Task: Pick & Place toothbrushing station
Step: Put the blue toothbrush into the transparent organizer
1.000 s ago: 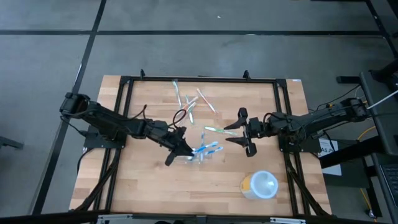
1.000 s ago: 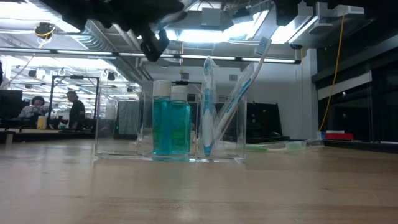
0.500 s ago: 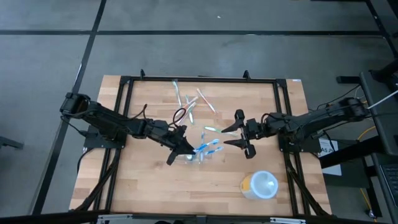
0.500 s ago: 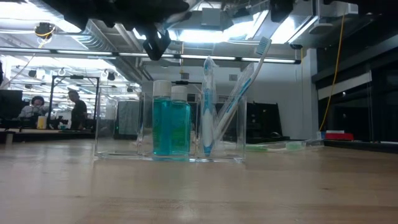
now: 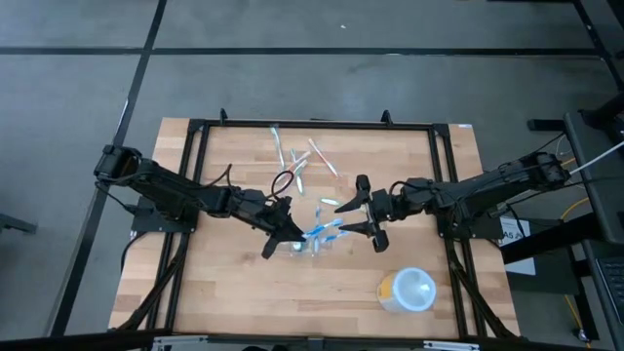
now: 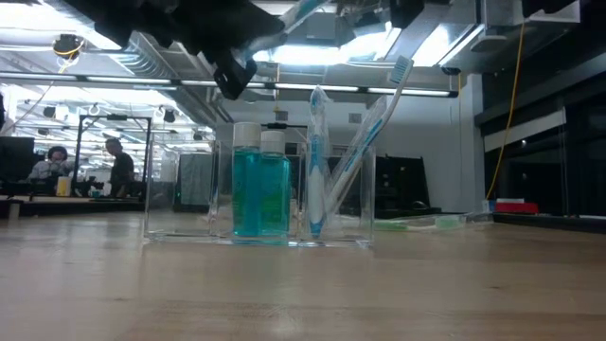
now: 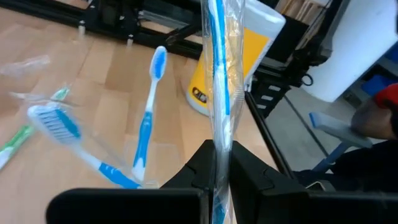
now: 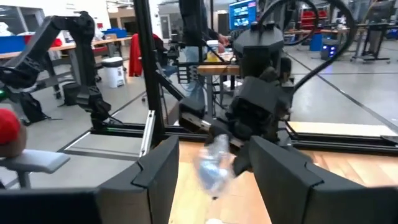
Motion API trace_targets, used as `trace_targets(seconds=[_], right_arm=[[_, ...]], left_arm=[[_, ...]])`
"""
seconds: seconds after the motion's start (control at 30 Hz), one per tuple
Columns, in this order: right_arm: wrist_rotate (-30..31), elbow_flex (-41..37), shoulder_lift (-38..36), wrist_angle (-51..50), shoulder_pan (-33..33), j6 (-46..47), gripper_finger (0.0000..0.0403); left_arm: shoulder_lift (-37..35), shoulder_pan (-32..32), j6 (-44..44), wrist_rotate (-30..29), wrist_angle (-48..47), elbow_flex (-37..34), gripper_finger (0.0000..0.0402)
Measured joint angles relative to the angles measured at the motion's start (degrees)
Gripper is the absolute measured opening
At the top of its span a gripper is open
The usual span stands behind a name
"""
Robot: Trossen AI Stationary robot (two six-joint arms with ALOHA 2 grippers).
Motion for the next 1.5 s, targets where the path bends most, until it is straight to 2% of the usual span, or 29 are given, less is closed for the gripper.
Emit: trace_targets(seconds=[0.6,0.77,0.97,1.03,1.5], right_arm=[[0.5,0.0,-0.3,-0.5,0.2,-0.5,0.0142],[0.5,0.0,-0.3,-0.5,0.3,-0.9,0.0096],[0.7,0.0,-0.3,-0.5,0.2,-1.1,0.0017],[0.7,0.0,-0.3,-0.5,0.2,-1.4,0.0007],[0.5,0.0,-0.4,-1.1,0.2,-1.5,0.0002]], left_arm=[[0.0,0.0,0.0,-0.9,-0.2,0.0,0.0018],[0.0,0.0,0.0,-0.9,-0.2,0.0,0.0018],[0.0,0.0,0.0,-0.8,-0.4,0.0,0.0018],[0.0,0.0,0.1,-0.7,-0.4,-0.1,0.0021],[-0.1,-0.1,2.0,-2.5,1.1,-0.1,0.0147]])
